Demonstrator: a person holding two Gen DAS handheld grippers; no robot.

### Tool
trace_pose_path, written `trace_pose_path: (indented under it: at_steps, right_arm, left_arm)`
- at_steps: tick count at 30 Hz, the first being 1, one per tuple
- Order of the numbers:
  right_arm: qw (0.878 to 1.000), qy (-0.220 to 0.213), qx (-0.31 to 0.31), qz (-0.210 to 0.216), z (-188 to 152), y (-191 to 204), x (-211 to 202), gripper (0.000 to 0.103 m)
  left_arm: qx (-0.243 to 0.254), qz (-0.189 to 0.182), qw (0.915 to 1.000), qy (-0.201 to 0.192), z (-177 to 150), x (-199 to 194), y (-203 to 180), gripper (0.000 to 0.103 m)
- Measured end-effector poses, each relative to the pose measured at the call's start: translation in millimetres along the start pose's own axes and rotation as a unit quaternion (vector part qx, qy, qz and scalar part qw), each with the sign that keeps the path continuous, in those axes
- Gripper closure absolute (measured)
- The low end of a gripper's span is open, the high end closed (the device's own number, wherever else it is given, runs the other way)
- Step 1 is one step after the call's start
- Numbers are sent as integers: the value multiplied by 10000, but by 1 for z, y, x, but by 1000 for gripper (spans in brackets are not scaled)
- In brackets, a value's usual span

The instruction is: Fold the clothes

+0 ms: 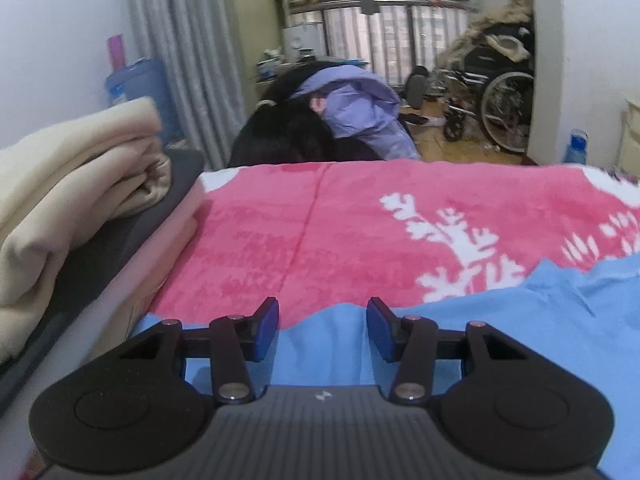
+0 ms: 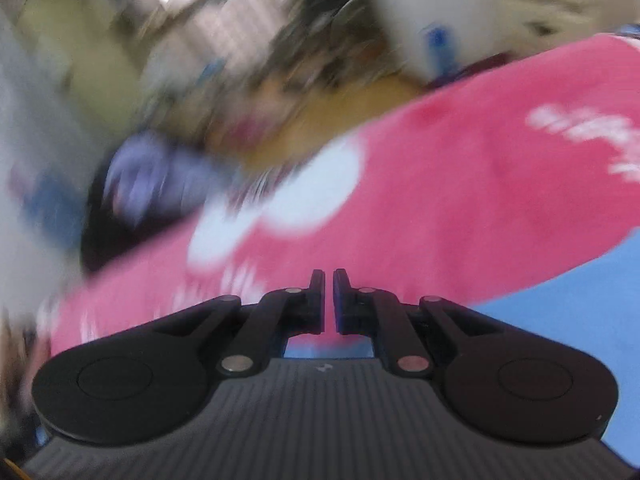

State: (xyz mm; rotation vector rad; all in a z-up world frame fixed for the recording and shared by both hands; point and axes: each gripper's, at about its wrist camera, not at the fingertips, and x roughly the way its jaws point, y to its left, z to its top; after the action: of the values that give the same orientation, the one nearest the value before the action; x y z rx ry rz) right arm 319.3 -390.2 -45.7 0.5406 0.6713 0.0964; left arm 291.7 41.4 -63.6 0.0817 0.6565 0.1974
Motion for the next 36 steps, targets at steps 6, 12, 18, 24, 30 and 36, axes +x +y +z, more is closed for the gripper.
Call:
trace_pose_path:
  at_steps: [6, 12, 18, 24, 30, 36]
  right_arm:
    - [9911, -1228, -467, -208, 34, -4, -110, 98]
    - [9734, -2010, -1015, -409, 39, -3, -234, 98]
    - [9651, -2107, -1530, -293, 14, 22, -346, 95]
    - [9768, -267, -2125, 3, -62, 49, -366, 92]
    - [9579, 1681, -2326, -120, -200, 41, -299, 92]
    - [9294, 2594, -2564, -560, -282, 23, -292, 92]
  left_arm:
    - [-144, -53, 9993, -331, 23, -55, 33, 53]
    - [-186, -161, 9966, -784, 51, -125, 72, 51]
    - [65, -313, 9929, -1150, 61, -227, 113, 45]
    - [578, -1208, 9907, -259, 22, -289, 112, 43]
    - [1688, -2319, 9463, 1489, -113, -290, 49, 46]
    - [2718, -2629, 9071, 1847, -201, -306, 9, 47]
